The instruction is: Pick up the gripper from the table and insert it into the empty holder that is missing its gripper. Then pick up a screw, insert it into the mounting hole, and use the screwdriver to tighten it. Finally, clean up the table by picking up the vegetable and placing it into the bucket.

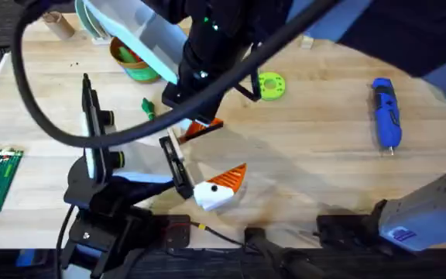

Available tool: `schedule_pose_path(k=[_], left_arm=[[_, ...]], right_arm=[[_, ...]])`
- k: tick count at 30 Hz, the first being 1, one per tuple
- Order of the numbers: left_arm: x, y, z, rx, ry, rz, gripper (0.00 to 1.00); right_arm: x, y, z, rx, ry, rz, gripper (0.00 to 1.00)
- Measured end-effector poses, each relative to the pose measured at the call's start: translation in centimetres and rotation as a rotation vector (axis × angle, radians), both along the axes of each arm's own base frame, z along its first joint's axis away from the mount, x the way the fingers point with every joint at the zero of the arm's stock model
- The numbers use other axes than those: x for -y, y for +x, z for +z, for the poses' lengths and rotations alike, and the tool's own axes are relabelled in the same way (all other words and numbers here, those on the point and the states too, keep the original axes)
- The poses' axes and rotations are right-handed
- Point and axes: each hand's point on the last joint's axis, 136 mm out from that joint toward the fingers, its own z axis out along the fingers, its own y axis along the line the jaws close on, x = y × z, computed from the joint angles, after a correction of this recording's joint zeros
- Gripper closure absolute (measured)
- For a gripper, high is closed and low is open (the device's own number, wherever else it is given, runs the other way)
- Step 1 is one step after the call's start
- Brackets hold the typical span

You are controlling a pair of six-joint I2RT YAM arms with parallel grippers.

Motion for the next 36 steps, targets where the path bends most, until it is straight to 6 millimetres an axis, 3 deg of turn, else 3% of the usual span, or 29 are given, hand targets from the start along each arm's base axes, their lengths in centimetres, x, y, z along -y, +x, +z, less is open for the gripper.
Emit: schedule_pose_path(k=[31, 36], left_arm=[[0.1, -0.2, -0.1, -0.028, -0.008, -0.012, 0.008], [0.1, -0.1, -0.1, -0.025, -0.006, -0.007, 0.008]], right_arm=[[-0.8, -0.1, -1.6, -0.048, -0.022, 0.01, 0.986], [-0.5, -0.1, -1.7, -0.062, -0.028, 0.002, 0.558]])
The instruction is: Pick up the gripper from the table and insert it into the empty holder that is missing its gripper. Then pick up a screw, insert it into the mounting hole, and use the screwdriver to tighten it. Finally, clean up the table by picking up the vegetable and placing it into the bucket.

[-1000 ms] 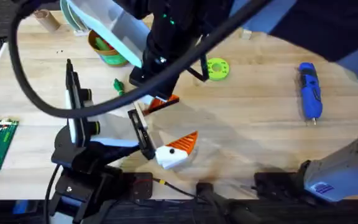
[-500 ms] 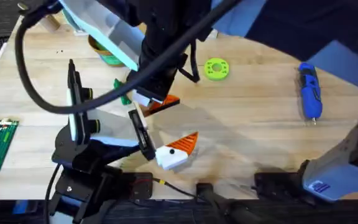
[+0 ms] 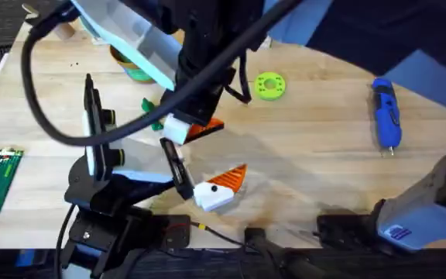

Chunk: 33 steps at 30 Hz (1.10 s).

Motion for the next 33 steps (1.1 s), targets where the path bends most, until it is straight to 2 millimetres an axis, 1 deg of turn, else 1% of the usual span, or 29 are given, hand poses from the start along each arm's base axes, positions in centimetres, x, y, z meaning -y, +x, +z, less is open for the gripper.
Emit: schedule_pose_path(k=[1, 2, 5, 7, 10, 12, 16, 20, 25, 28, 33], left_arm=[[0.0, 0.0, 0.0, 0.001, 0.0, 0.001, 0.008], [0.0, 0.0, 0.0, 0.003, 0.001, 0.001, 0.008], [0.0, 0.0, 0.0, 0.014, 0.005, 0.0, 0.009], [0.0, 0.0, 0.0, 0.018, 0.007, 0.0, 0.008], [0.0, 0.0, 0.0, 0.023, 0.009, 0.0, 0.008], [0.0, 0.0, 0.0, 0.023, 0.009, 0.0, 0.008], [0.0, 0.0, 0.0, 0.023, 0.009, 0.0, 0.008], [0.0, 0.0, 0.0, 0.023, 0.009, 0.0, 0.008], [0.0, 0.0, 0.0, 0.023, 0.009, 0.0, 0.008], [0.0, 0.0, 0.0, 0.023, 0.009, 0.0, 0.008], [0.0, 0.0, 0.0, 0.023, 0.009, 0.0, 0.005]], right_arm=[[0.2, 0.2, 0.0, -0.001, -0.001, -0.006, 0.493], [0.4, 0.5, 0.0, -0.001, -0.001, -0.018, 0.399], [0.7, 2.1, 0.2, 0.008, 0.016, -0.063, 0.216], [0.9, 3.4, 0.6, 0.021, 0.043, -0.101, 0.166], [1.4, 5.9, 1.6, 0.044, 0.1, -0.185, 0.15], [2.2, 8.0, 2.5, 0.06, 0.138, -0.262, 0.145], [4.0, 11.0, 3.4, 0.07, 0.184, -0.377, 0.137], [4.5, 12.3, 3.8, 0.065, 0.222, -0.42, 0.136], [4.3, 13.7, 4.7, 0.084, 0.278, -0.44, 0.131], [4.3, 14.8, 5.2, 0.111, 0.311, -0.453, 0.13], [5.6, 16.8, 5.8, 0.135, 0.337, -0.502, 0.128]])
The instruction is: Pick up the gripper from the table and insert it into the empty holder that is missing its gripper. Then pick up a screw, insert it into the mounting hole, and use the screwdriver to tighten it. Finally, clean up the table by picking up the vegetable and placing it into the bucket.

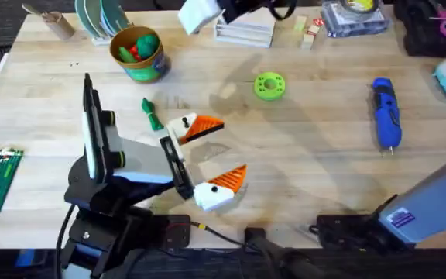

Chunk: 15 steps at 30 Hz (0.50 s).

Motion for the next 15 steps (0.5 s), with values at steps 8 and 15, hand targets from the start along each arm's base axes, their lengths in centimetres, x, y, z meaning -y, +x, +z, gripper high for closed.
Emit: schedule_pose_path(k=[8, 15], left_arm=[[0.0, 0.0, 0.0, 0.002, 0.001, 0.0, 0.424], [0.0, 0.0, 0.0, 0.007, 0.003, 0.0, 0.992]], right_arm=[[3.6, 2.0, 1.6, 0.025, 0.021, -0.089, 0.127], [11.0, 2.5, 5.7, 0.069, 0.046, -0.24, 0.126]])
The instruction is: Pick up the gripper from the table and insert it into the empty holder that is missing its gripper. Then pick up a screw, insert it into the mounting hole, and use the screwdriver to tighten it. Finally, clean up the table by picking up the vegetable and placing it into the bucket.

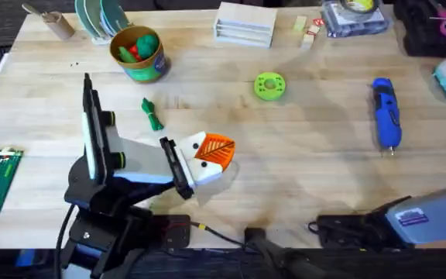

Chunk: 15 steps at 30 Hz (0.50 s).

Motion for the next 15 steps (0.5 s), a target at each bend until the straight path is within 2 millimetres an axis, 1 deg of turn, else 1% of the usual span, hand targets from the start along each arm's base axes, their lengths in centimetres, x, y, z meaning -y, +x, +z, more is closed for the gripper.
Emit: schedule_pose_path(k=[4, 7, 9, 11, 14, 15], left_arm=[[0.0, 0.0, 0.0, 0.0, 0.0, 0.0, 0.997], [0.0, 0.0, 0.0, 0.0, 0.0, 0.0, 0.997], [0.0, 0.0, 0.0, 0.0, 0.0, 0.0, 0.997], [0.0, 0.0, 0.0, 0.0, 0.0, 0.0, 0.997], [0.0, 0.0, 0.0, 0.0, 0.0, 0.0, 0.997], [0.0, 0.0, 0.0, 0.0, 0.0, 0.0, 0.997]], right_arm=[[5.8, -0.8, 1.6, -0.01, -0.004, -0.124, 0.126], [10.6, -2.0, 2.8, -0.011, -0.013, -0.225, 0.126], [13.9, -3.3, 3.6, -0.008, -0.023, -0.297, 0.126], [16.5, -4.9, 4.1, -0.016, -0.038, -0.357, 0.124], [20.0, -7.4, 4.1, -0.044, -0.062, -0.44, 0.126], [20.8, -7.9, 3.8, -0.053, -0.067, -0.462, 0.126]])
